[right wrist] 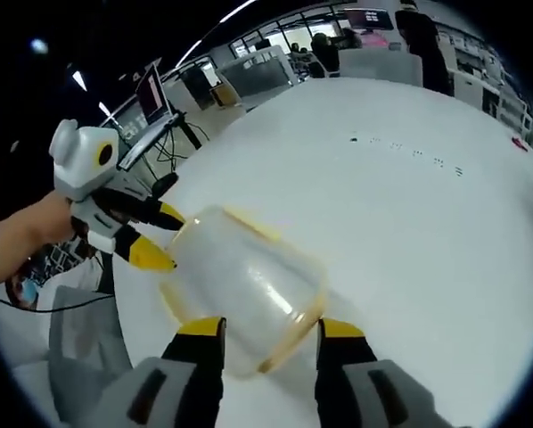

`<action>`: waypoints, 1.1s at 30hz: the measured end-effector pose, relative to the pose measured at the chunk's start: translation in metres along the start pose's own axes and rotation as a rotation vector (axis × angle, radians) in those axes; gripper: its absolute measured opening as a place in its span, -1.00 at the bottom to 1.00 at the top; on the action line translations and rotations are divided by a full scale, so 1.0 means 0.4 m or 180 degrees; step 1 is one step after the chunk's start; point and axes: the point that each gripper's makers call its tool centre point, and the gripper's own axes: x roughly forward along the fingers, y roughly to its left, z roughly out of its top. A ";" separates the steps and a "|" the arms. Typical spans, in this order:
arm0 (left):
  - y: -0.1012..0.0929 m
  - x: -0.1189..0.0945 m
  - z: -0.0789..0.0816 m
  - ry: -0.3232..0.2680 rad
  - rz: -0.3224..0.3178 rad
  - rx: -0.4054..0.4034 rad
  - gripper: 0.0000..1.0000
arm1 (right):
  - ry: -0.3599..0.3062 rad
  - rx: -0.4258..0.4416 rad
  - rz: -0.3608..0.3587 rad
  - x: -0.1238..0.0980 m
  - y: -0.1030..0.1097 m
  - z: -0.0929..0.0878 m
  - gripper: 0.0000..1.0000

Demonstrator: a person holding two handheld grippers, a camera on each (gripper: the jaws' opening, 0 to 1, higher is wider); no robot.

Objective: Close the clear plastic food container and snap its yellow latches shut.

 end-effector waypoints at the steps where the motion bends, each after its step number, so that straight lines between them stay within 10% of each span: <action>1: -0.006 0.001 -0.004 0.0022 -0.0046 0.0115 -0.24 | 0.0013 0.0006 0.0003 -0.001 -0.001 -0.002 -0.21; 15: -0.011 -0.017 -0.001 -0.0003 -0.0119 0.0443 -0.22 | 0.0051 -0.0249 -0.0008 -0.024 0.001 0.011 -0.16; 33: -0.016 -0.048 0.029 0.0111 -0.0194 0.1088 -0.18 | 0.0350 -0.1216 -0.0077 -0.032 0.020 0.025 -0.15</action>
